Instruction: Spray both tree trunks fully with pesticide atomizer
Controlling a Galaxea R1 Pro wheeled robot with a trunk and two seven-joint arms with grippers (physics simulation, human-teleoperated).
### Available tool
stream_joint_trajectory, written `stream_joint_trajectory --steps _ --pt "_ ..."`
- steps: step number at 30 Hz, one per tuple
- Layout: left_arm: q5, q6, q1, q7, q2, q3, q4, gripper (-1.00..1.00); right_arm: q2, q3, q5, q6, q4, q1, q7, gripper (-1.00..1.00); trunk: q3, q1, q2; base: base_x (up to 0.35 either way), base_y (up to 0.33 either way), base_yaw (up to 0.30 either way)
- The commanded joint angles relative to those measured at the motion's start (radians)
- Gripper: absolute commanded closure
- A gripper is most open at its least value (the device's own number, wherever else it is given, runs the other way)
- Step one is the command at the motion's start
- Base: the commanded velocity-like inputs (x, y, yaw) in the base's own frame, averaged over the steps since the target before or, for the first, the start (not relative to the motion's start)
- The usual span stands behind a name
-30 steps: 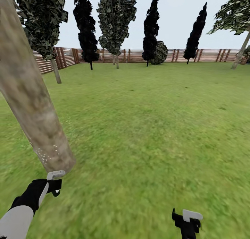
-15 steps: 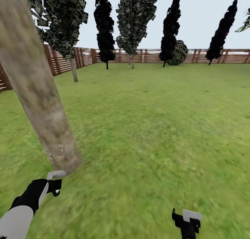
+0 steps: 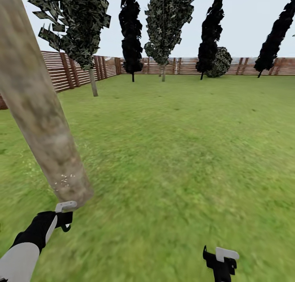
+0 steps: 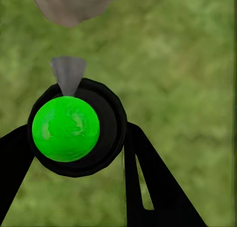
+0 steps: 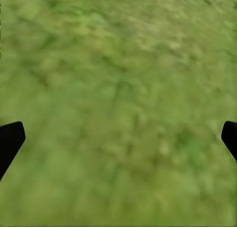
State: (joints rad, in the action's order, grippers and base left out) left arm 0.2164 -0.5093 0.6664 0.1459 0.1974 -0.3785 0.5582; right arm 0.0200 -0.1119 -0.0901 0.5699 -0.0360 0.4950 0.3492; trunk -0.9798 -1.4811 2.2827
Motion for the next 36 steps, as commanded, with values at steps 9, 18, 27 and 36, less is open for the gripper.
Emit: stream_joint_trajectory --steps 9,18,27,36 --pt "0.01 -0.005 0.001 0.009 -0.001 -0.005 0.002 1.0 -0.001 -0.008 -0.01 0.002 0.001 0.0 0.003 -1.0 -0.001 0.0 0.0 0.159 -0.236 0.268" --pt "0.009 -0.005 0.001 0.009 -0.001 -0.005 0.002 1.0 0.0 -0.008 -0.01 0.002 0.001 0.0 0.003 -1.0 -0.001 0.0 0.0 0.154 -0.239 0.147" --pt "0.007 -0.005 0.001 0.009 -0.001 -0.005 0.009 1.0 -0.001 -0.008 -0.01 0.002 0.001 0.0 0.003 -1.0 -0.001 0.0 0.0 0.03 -0.205 0.184" --pt "0.007 -0.163 0.044 0.023 0.008 0.033 0.197 1.0 0.003 -0.009 -0.01 0.002 0.001 0.0 0.003 -1.0 -0.001 0.0 0.0 -0.003 -0.003 0.055"
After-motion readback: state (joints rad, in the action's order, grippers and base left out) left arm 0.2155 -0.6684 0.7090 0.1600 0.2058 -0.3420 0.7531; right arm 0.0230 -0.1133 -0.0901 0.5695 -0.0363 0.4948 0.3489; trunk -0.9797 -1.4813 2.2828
